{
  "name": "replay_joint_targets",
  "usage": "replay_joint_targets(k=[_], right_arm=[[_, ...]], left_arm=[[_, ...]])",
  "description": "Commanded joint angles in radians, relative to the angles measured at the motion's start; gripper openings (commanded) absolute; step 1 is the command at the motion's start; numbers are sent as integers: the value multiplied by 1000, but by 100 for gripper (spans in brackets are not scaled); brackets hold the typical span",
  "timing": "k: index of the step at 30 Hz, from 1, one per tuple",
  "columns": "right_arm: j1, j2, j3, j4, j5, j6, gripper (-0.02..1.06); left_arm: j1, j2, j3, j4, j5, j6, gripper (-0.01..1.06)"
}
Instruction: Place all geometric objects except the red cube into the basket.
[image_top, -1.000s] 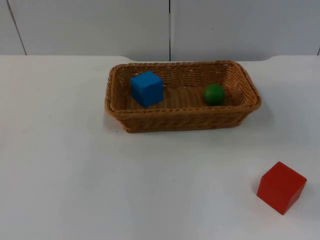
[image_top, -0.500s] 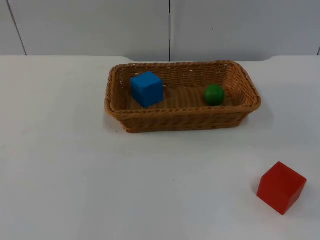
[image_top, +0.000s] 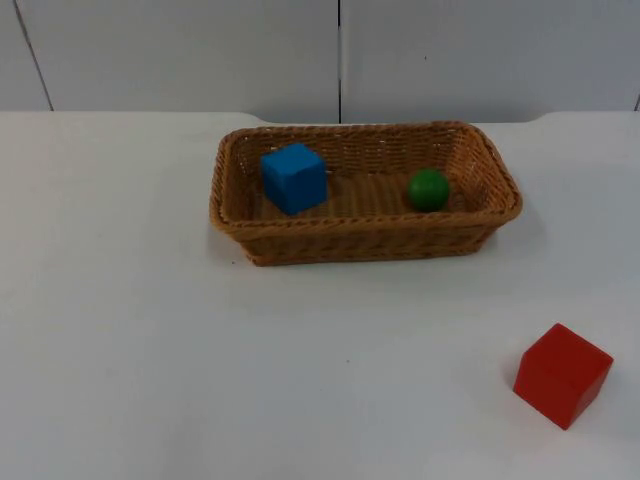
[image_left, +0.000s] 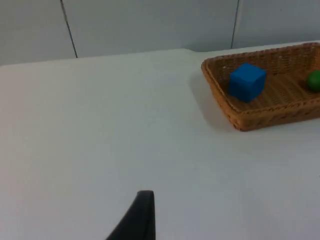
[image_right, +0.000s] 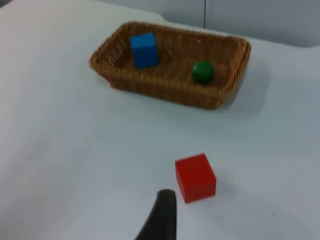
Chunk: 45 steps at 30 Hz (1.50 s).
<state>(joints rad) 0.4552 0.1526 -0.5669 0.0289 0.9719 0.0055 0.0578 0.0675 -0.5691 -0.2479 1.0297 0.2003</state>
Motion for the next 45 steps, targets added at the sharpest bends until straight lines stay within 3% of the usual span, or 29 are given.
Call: replay_joint_targets(k=[1, 5, 11, 17, 24, 36, 41, 45], right_arm=[[-3, -40, 22, -8, 37, 4, 77], [-3, -148, 27, -4, 73, 4, 77], [-3, -153, 31, -57, 98, 2, 77], [-3, -153, 52, -69, 105, -34, 77], [-3, -153, 52, -68, 105, -34, 77], [-3, -153, 52, -68, 105, -34, 78], [-3, -153, 52, -68, 105, -34, 105], [-3, -153, 52, -68, 105, -27, 105]], left_arm=[[2, -21, 3, 11, 16, -7, 105], [2, -67, 5, 25, 28, -7, 105], [2, -67, 35, 90, 62, -35, 105], [2, -67, 73, 248, 46, -228, 105], [2, -67, 73, 175, 46, -149, 105], [2, -67, 73, 161, 46, -145, 105], [2, -67, 73, 161, 46, -145, 105], [2, -67, 73, 169, 46, -160, 105]])
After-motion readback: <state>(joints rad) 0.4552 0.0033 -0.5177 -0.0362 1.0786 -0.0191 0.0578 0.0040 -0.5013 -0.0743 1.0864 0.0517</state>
